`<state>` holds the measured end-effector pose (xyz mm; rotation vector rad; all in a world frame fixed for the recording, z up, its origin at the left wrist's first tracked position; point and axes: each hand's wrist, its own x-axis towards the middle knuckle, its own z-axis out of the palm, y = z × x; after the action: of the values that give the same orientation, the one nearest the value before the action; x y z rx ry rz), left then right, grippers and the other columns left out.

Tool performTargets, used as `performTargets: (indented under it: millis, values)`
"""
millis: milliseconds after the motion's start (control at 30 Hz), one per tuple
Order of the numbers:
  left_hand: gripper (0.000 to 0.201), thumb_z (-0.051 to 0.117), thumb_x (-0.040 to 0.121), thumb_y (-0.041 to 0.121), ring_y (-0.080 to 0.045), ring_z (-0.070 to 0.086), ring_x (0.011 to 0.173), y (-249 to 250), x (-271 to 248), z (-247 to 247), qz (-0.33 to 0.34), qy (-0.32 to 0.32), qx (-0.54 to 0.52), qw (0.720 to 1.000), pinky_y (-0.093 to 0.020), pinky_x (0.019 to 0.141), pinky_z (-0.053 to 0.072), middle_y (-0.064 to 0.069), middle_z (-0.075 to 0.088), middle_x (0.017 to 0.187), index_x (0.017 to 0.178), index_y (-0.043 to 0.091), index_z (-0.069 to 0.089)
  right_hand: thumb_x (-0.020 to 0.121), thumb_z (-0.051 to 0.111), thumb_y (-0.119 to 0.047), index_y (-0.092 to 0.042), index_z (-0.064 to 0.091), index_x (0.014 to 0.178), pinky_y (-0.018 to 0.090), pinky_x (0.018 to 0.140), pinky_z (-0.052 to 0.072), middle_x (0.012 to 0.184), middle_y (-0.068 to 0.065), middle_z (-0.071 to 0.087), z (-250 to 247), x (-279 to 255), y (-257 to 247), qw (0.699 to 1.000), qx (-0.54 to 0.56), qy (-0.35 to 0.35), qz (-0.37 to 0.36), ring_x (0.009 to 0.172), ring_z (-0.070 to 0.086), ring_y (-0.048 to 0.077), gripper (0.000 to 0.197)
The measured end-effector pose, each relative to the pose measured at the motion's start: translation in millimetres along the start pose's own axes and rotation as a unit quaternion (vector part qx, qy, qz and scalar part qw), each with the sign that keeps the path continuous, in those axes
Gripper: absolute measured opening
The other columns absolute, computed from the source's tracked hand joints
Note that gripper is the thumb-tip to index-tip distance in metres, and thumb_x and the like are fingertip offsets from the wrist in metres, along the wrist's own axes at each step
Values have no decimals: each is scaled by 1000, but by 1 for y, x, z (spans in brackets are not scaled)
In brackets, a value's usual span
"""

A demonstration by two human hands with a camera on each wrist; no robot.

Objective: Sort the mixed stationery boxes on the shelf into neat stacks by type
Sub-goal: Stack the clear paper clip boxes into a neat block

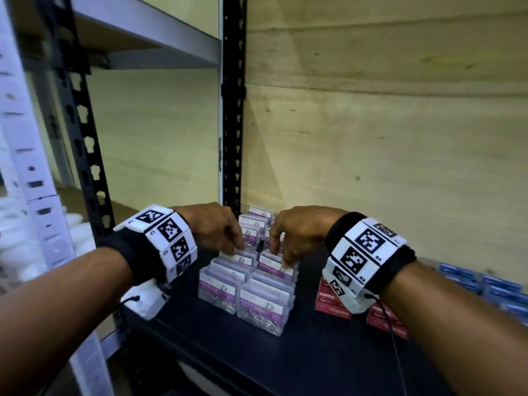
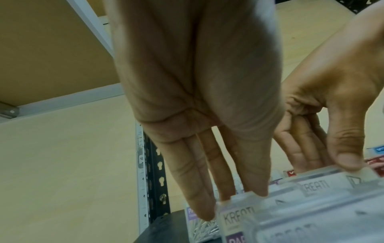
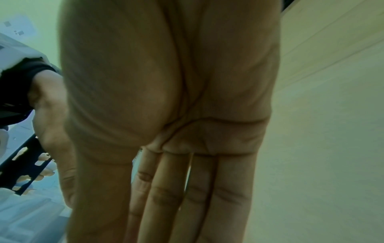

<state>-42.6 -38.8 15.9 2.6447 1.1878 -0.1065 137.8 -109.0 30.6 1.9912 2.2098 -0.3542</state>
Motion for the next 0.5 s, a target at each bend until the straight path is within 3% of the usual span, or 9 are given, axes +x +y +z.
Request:
performTargets:
  millis: [167, 500]
  values:
    - [17, 68, 88, 34, 4, 60, 91, 3, -5, 2, -11, -2, -3, 1000, -19, 88, 46, 30, 64, 90, 104, 38, 73, 79, 82, -21, -25, 72, 108, 34, 89, 56, 100, 0, 74, 3, -7, 0, 1000, 5, 4, -6, 90, 71, 16, 31]
    - [24, 64, 90, 40, 1, 57, 98, 11, -15, 1, -13, -29, 26, 999, -17, 88, 40, 27, 60, 99, 114, 39, 68, 80, 80, -19, -26, 71, 104, 37, 92, 55, 84, -11, 68, 6, -14, -3, 999, 27, -15, -18, 93, 71, 16, 26]
